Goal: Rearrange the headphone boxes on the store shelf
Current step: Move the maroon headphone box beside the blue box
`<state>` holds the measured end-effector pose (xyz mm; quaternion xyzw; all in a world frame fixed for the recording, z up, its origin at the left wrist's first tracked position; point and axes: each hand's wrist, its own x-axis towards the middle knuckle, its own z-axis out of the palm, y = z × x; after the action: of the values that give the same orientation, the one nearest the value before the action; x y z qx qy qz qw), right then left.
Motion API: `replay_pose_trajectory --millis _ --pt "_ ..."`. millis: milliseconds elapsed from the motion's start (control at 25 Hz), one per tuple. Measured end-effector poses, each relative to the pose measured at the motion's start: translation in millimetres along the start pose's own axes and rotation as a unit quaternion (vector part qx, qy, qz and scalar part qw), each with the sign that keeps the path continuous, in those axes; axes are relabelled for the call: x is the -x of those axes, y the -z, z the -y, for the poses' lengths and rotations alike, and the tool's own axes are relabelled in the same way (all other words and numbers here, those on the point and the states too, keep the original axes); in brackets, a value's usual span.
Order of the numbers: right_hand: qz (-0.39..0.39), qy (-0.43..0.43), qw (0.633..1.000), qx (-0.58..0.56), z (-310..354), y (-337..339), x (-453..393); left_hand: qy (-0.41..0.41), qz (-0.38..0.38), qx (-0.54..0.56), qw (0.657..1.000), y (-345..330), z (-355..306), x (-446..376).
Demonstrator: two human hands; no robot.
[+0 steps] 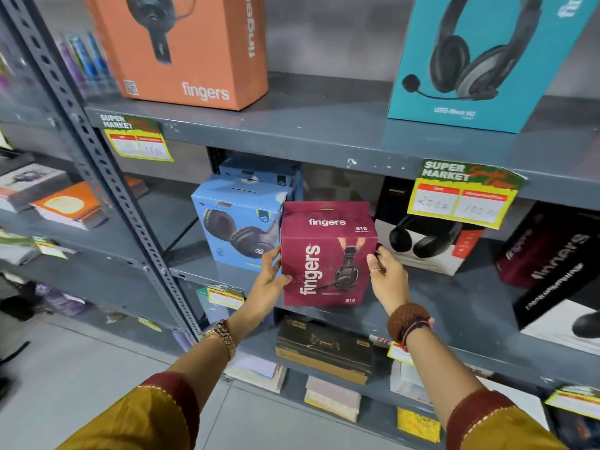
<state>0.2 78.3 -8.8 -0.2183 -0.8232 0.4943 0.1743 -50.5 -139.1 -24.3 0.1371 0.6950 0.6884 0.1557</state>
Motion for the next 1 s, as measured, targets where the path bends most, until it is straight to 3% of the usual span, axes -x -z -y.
replay_pose_trajectory --millis 360,560,760,1000 --pt "-0.015 -0.011 1.000 -0.021 -10 -16 -21 0.002 0.012 -0.022 1.000 1 19 -28" --pt "-0.017 0.005 0.998 -0.061 -29 5 -17 -0.016 -0.067 -0.047 0.996 -16 19 -12" --pt "-0.016 0.026 0.994 -0.100 -66 72 10 -0.078 -0.204 -0.069 0.973 -76 31 24" --pt "-0.056 0.030 0.992 -0.110 -130 207 46 -0.074 -0.182 -0.119 0.973 -205 36 57"
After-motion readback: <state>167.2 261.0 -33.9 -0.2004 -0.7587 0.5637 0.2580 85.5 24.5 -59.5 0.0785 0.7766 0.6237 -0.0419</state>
